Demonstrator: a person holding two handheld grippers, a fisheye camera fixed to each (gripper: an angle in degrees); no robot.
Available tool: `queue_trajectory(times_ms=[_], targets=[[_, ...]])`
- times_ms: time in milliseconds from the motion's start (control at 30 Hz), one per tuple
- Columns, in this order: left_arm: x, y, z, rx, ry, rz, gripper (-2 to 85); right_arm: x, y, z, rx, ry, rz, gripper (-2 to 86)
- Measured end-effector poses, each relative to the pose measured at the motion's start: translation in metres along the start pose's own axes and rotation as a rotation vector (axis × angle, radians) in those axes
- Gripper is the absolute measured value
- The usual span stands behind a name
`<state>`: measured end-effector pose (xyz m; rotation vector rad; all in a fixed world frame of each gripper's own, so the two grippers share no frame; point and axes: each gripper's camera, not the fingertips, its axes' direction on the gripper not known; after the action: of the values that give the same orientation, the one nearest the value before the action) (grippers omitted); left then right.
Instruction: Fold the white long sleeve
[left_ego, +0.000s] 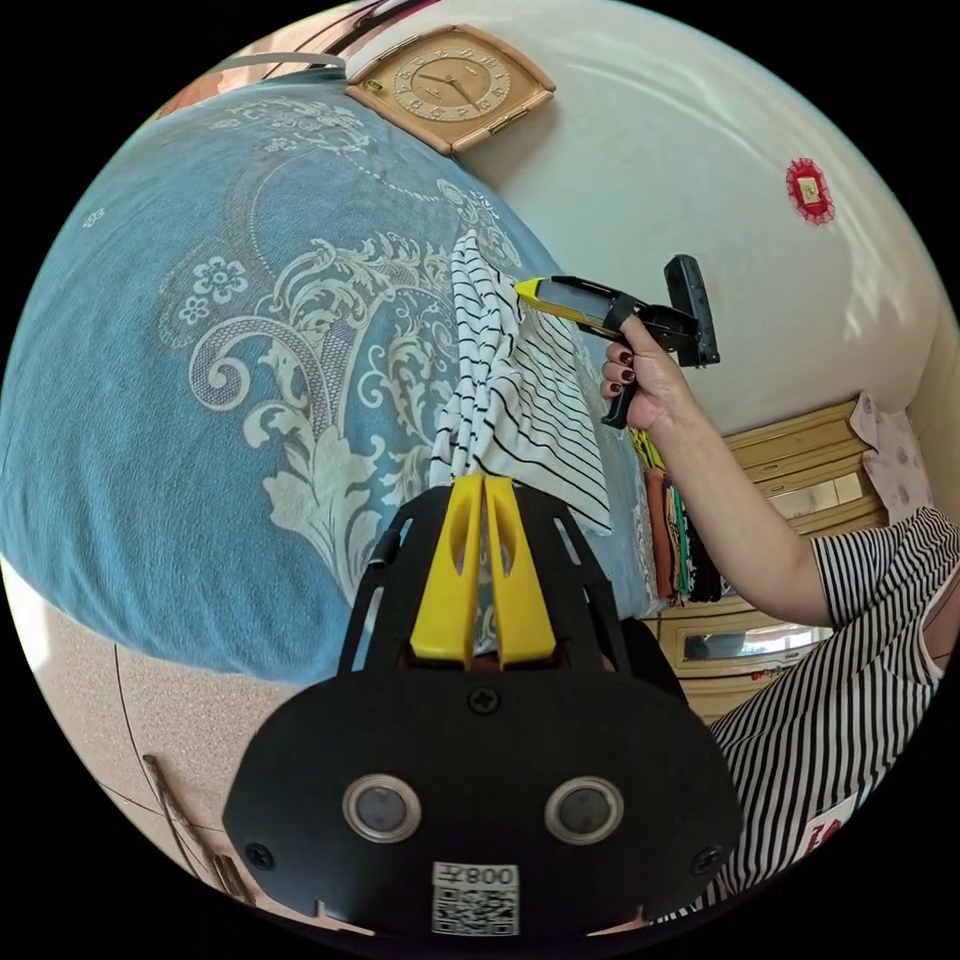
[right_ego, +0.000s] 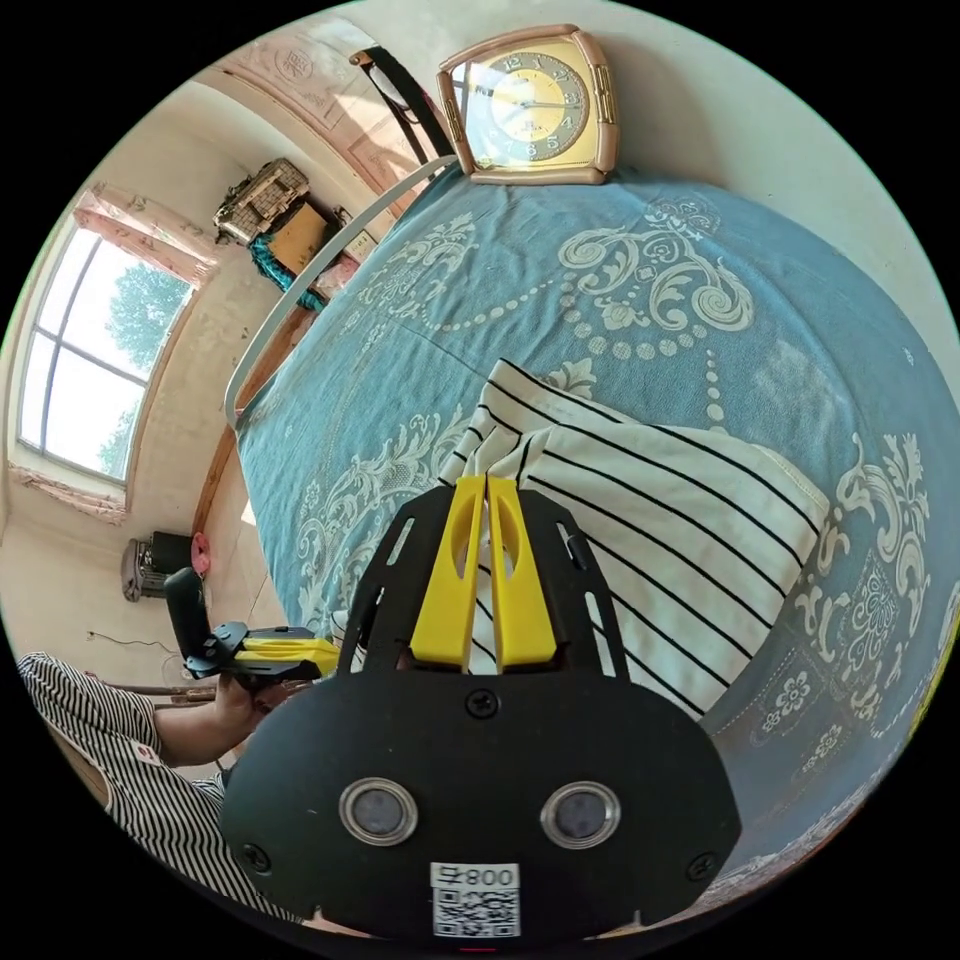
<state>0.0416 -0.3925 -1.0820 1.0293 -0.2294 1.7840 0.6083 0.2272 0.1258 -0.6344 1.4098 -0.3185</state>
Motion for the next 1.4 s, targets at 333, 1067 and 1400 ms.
queue_trajectory(times_ms=[333, 1067, 1400], targets=[[0.007, 0.003, 0.002, -0.025, -0.012, -0.006, 0.1, -0.010, -0.005, -0.002, -0.044, 0.027, 0.034, 0.1], [0.066, -0.012, -0.002, 0.001, -0.033, 0.047, 0.2, -0.042, 0.073, -0.065, 0.031, 0.131, 0.010, 0.1], [0.104, -0.020, -0.014, 0.035, -0.044, 0.069, 2.1, -0.054, 0.205, -0.132, 0.060, -0.057, 0.029, 0.1]])
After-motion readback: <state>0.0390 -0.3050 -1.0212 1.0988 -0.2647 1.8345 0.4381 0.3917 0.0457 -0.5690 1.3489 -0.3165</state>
